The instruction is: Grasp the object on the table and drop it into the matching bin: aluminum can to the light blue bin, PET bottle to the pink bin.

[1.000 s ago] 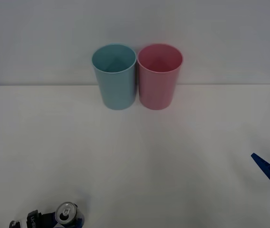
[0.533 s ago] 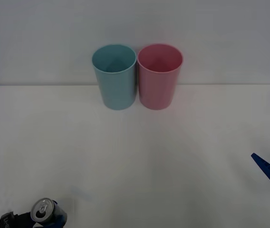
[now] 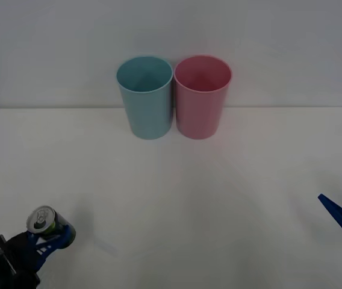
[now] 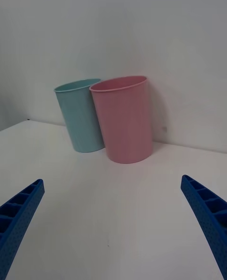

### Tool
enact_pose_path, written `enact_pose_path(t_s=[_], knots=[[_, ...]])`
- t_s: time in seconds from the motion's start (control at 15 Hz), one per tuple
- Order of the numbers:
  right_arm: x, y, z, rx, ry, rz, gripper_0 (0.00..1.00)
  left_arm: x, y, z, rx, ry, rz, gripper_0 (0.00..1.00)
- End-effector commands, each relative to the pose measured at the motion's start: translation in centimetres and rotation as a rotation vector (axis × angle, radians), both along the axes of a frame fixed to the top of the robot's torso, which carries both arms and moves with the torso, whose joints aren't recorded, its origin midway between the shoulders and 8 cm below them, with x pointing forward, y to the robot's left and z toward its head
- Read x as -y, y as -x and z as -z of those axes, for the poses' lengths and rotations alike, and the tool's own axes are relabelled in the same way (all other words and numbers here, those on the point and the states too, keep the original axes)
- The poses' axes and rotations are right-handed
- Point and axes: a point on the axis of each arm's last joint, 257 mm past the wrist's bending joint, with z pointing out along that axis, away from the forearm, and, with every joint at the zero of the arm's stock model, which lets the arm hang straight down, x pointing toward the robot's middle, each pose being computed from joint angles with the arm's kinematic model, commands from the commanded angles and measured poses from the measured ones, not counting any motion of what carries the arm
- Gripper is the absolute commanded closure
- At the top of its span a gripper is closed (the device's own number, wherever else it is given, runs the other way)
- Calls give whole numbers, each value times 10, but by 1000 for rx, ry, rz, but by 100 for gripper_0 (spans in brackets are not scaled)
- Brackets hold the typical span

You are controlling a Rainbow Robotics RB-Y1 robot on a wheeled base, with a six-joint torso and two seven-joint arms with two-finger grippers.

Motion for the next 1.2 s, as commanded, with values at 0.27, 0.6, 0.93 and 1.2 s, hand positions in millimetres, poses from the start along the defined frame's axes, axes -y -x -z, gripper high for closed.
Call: enact_pose_path(t_s=[0.27, 0.6, 0.93, 1.2], knots=[[0, 0, 0, 0, 0, 0, 0, 7, -47, -56, -9, 49, -108, 100], [0, 0, 0, 0, 0, 0, 0, 37, -88, -111, 35, 125, -85, 100], [0, 0, 0, 0, 0, 0, 0, 48, -129, -165, 87, 159, -62, 100], [0, 0, 0, 0, 0, 0, 0, 58, -179, -202, 127, 165, -76, 100]])
